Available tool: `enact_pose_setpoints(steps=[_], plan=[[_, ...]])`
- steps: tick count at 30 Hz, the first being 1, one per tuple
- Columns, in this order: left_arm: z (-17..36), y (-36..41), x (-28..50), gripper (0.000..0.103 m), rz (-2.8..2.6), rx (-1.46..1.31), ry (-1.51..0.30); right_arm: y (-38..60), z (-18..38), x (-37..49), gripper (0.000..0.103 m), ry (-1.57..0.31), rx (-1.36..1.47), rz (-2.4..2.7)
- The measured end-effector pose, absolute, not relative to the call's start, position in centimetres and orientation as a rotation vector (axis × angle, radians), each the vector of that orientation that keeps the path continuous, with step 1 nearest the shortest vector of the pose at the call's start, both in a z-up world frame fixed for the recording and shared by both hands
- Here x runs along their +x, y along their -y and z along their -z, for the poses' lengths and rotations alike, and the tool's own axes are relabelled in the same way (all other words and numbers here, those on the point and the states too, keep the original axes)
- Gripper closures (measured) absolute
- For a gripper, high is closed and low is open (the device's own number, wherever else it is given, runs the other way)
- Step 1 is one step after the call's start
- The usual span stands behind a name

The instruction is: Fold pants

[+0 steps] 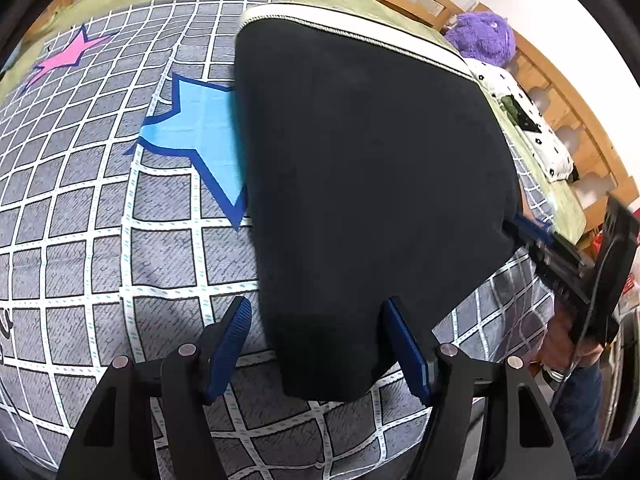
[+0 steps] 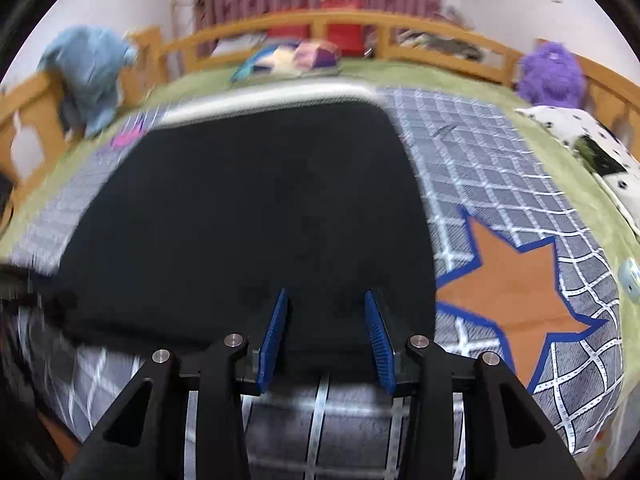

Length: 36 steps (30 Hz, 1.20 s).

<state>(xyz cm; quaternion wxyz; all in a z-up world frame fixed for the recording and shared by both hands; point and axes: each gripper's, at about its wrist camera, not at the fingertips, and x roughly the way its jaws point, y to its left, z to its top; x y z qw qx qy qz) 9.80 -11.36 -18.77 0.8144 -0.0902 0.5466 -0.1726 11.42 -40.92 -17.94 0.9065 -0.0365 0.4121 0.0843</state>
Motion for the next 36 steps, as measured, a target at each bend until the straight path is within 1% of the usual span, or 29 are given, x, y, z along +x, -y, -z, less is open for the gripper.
enact_pose_setpoints(steps=[3, 5, 6, 7, 8, 9, 12, 16, 17, 19, 21, 26, 28, 29, 30, 31, 32, 33, 34, 36], plan=[[17.3, 11.4, 10.3, 0.036, 0.368, -0.138, -1.123, 41.7, 16.7, 11.5, 0.062, -0.876, -0.082, -0.221], [16.3, 11.2, 11.3, 0.038, 0.36, -0.126, -1.096, 42.7, 14.8, 11.5, 0.062, -0.834, -0.048, -0.23], [15.9, 10.9, 12.1, 0.038, 0.355, -0.146, -1.085, 43.2, 13.9, 11.7, 0.055, -0.794, -0.029, -0.218], [15.6, 10.6, 13.1, 0.038, 0.35, -0.174, -1.077, 43.8, 13.0, 12.2, 0.043, -0.756, -0.015, -0.203], [15.4, 10.4, 13.9, 0.039, 0.341, -0.198, -1.076, 44.3, 12.4, 13.0, 0.038, -0.731, -0.01, -0.184], [15.4, 10.1, 15.0, 0.04, 0.333, -0.231, -1.075, 44.7, 12.2, 14.1, 0.036, -0.726, -0.005, -0.165], [15.8, 9.8, 17.8, 0.04, 0.323, -0.304, -1.062, 45.5, 12.9, 18.0, 0.036, -0.79, 0.025, -0.15], [18.1, 9.8, 20.9, 0.04, 0.349, -0.355, -1.109, 46.7, 16.4, 22.9, 0.037, -0.944, 0.138, -0.177], [18.9, 9.8, 21.4, 0.038, 0.361, -0.371, -1.122, 46.9, 16.9, 23.3, 0.037, -0.946, 0.165, -0.19], [20.4, 9.8, 22.2, 0.038, 0.393, -0.415, -1.147, 47.2, 17.6, 23.9, 0.04, -0.958, 0.206, -0.226], [21.5, 9.9, 22.5, 0.038, 0.41, -0.445, -1.15, 47.4, 18.3, 24.6, 0.04, -0.974, 0.227, -0.235], [21.5, 11.1, 22.4, 0.038, 0.406, -0.402, -1.106, 47.2, 19.4, 25.2, 0.041, -0.984, 0.263, -0.24], [21.4, 11.5, 22.5, 0.041, 0.392, -0.392, -1.098, 46.9, 19.5, 24.9, 0.041, -0.972, 0.25, -0.229], [21.3, 11.5, 22.4, 0.05, 0.387, -0.406, -1.093, 47.0, 19.6, 25.1, 0.042, -0.971, 0.255, -0.223], [21.0, 11.2, 22.5, 0.061, 0.381, -0.438, -1.087, 47.0, 19.5, 25.0, 0.047, -0.972, 0.265, -0.218], [20.6, 11.2, 22.5, 0.066, 0.378, -0.449, -1.088, 46.9, 19.4, 24.8, 0.057, -0.969, 0.288, -0.246], [20.1, 11.2, 22.6, 0.072, 0.383, -0.427, -1.087, 46.8, 19.0, 24.6, 0.059, -0.959, 0.299, -0.25], [19.5, 11.3, 22.6, 0.076, 0.387, -0.409, -1.079, 46.6, 18.7, 24.4, 0.067, -0.95, 0.282, -0.24], [18.9, 11.3, 22.6, 0.077, 0.392, -0.404, -1.073, 46.3, 18.3, 24.0, 0.079, -0.942, 0.243, -0.223], [17.5, 10.9, 22.8, 0.08, 0.416, -0.415, -1.07, 46.5, 17.0, 23.3, 0.088, -0.929, 0.244, -0.204]])
